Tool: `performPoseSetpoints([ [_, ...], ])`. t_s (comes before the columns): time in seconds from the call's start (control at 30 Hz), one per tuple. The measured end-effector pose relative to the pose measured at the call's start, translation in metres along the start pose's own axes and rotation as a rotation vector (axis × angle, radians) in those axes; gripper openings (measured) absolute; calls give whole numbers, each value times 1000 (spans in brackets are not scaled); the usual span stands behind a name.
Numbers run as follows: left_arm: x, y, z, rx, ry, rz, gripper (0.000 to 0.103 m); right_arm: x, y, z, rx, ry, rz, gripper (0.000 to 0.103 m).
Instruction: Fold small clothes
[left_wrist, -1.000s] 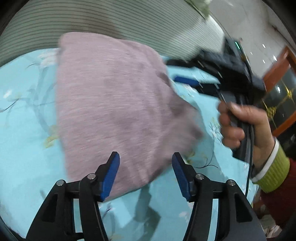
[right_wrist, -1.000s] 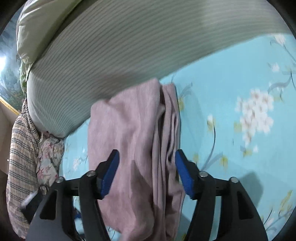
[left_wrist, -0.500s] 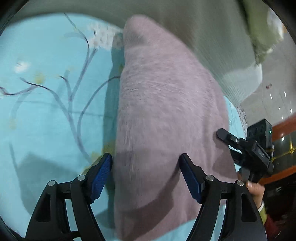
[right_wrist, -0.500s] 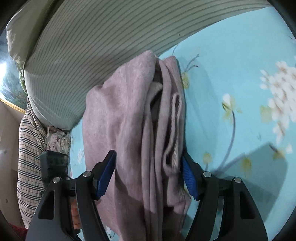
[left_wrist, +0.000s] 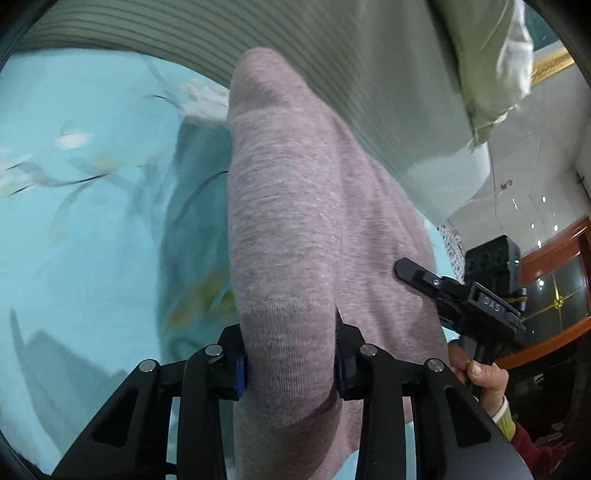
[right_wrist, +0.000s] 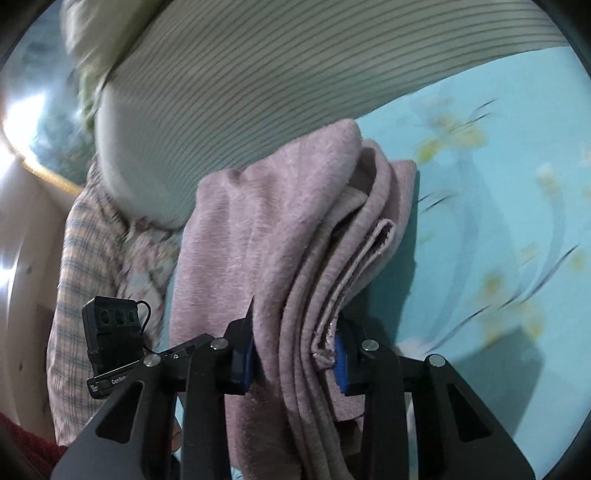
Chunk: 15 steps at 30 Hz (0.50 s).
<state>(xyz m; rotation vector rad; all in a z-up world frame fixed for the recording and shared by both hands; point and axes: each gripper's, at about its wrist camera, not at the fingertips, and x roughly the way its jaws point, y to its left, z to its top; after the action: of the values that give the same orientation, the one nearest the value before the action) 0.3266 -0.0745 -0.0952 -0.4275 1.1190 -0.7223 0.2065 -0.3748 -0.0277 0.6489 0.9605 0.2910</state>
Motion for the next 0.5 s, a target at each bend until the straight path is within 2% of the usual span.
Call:
performPoseSetpoints([
  [0.13,-64,22,-42,-67,-50,33,34,40,34,-17,-53,89,56,34],
  [0.23,-107,43,-71,-99,-86,97,34,67,55,-29,-84,136,82,34],
  [0.33,-141,64,-88,-140,-115,136,34,84,64,-35,-100,168,92,34],
  [0.4,-161,70,-103,-153,-126,151,34,95,64,-40,-113,197,71,34],
  [0.5,-161,80,-117,-153,-116,212,36,109,56,-48,-141,245,-34,37],
])
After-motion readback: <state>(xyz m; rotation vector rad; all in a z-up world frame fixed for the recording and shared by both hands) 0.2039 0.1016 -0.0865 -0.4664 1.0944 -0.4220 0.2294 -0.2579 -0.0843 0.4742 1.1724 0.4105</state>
